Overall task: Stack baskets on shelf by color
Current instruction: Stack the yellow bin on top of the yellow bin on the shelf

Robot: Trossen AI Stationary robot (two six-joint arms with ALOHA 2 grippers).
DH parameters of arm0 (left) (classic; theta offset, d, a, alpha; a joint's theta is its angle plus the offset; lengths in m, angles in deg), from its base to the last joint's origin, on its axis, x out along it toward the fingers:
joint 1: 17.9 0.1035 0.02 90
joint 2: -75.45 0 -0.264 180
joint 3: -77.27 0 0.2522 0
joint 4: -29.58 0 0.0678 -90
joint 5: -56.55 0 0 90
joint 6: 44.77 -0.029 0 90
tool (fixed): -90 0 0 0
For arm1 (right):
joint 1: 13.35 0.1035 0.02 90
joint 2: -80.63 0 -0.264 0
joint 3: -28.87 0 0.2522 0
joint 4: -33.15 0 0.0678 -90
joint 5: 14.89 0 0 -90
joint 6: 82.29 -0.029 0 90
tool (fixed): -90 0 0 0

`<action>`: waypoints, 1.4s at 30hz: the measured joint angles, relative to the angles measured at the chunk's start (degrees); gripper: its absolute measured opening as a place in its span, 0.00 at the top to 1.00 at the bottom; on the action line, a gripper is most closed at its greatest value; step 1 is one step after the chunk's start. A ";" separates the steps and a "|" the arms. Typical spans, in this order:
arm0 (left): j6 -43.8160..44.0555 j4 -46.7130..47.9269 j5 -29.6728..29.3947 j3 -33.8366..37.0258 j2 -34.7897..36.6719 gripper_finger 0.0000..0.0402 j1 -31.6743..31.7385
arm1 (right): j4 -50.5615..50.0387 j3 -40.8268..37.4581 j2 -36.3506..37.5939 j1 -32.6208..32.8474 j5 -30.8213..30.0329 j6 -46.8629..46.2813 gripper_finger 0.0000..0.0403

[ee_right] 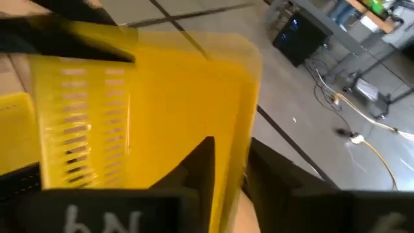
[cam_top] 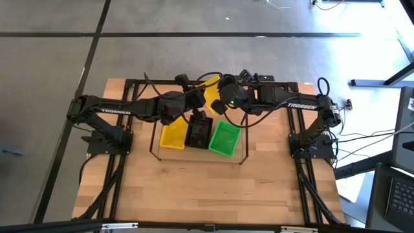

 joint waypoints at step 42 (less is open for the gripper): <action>19.19 55.20 41.59 0.02 20.61 1.00 13.66 | 3.41 0.28 7.58 11.32 -0.77 7.75 0.74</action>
